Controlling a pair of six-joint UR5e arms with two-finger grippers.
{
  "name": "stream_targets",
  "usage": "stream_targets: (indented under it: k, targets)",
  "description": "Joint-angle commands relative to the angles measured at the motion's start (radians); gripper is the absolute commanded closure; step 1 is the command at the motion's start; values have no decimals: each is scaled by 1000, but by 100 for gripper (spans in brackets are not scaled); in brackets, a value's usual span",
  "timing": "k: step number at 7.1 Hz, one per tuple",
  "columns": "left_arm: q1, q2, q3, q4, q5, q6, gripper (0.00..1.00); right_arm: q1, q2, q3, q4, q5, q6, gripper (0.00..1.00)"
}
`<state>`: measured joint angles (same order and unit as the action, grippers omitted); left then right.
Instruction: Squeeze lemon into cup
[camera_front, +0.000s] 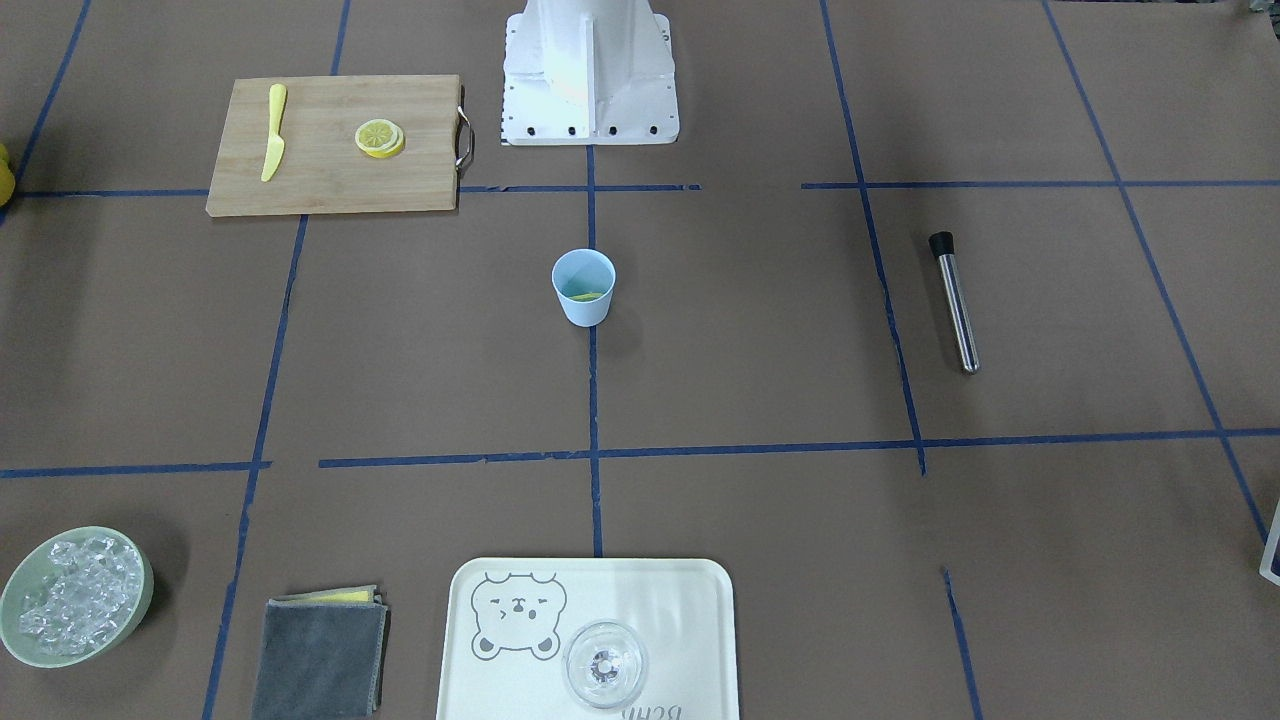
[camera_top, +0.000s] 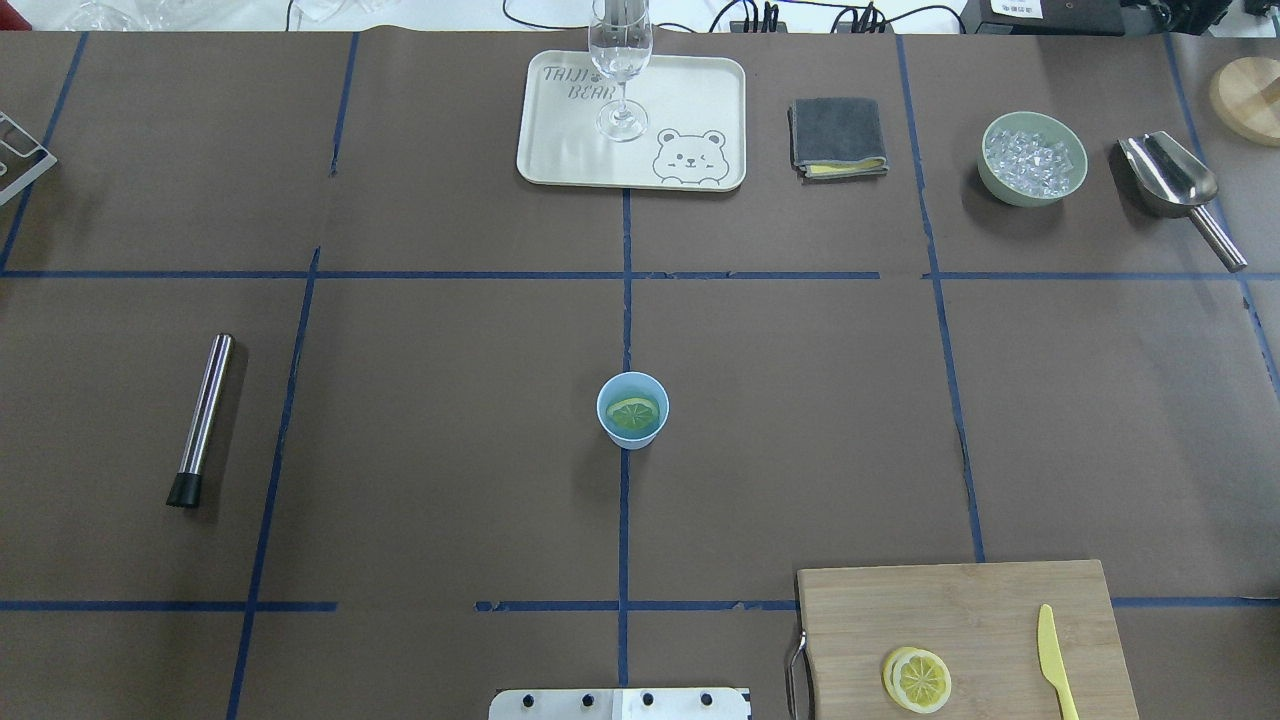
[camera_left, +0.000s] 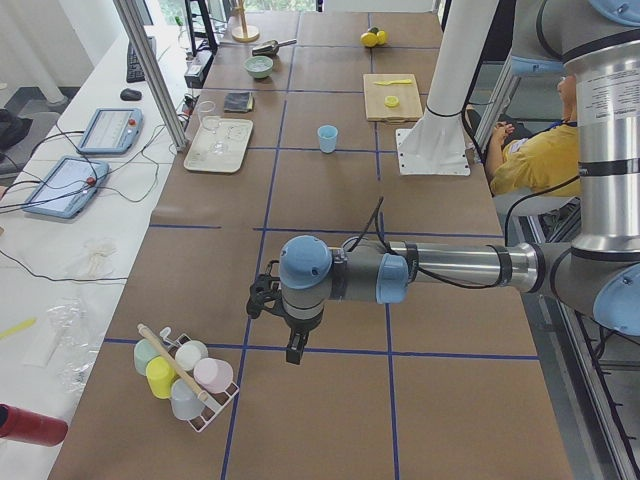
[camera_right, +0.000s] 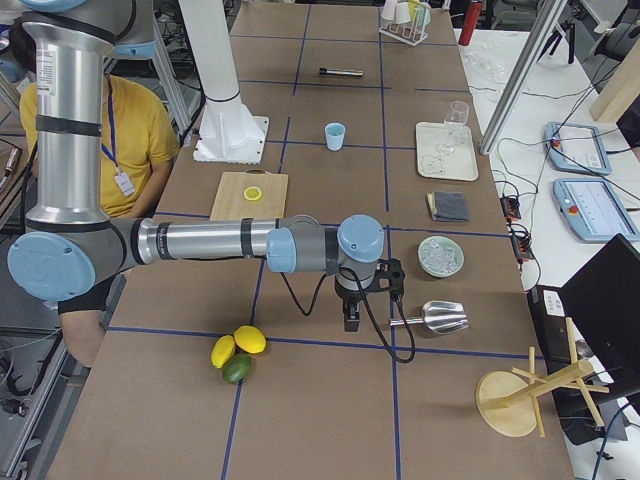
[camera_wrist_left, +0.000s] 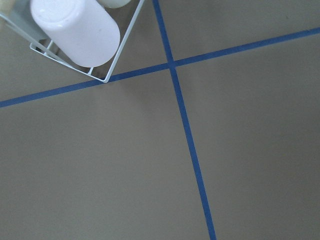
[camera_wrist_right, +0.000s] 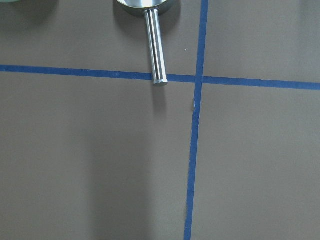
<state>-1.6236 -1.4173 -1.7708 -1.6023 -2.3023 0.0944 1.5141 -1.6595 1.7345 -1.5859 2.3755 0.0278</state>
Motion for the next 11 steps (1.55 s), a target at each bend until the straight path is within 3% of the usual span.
stream_targets:
  k: [1, 5, 11]
  targets:
    - [25, -58, 5, 11, 12, -28, 0, 0, 3, 0, 1, -2, 3, 0]
    - [48, -46, 37, 13, 6, -25, 0, 0, 0, 8, 1, 2, 12, 0]
    - [48, -72, 2, 147, 6, -25, 0, -8, -6, -6, 0, -1, 15, 0]
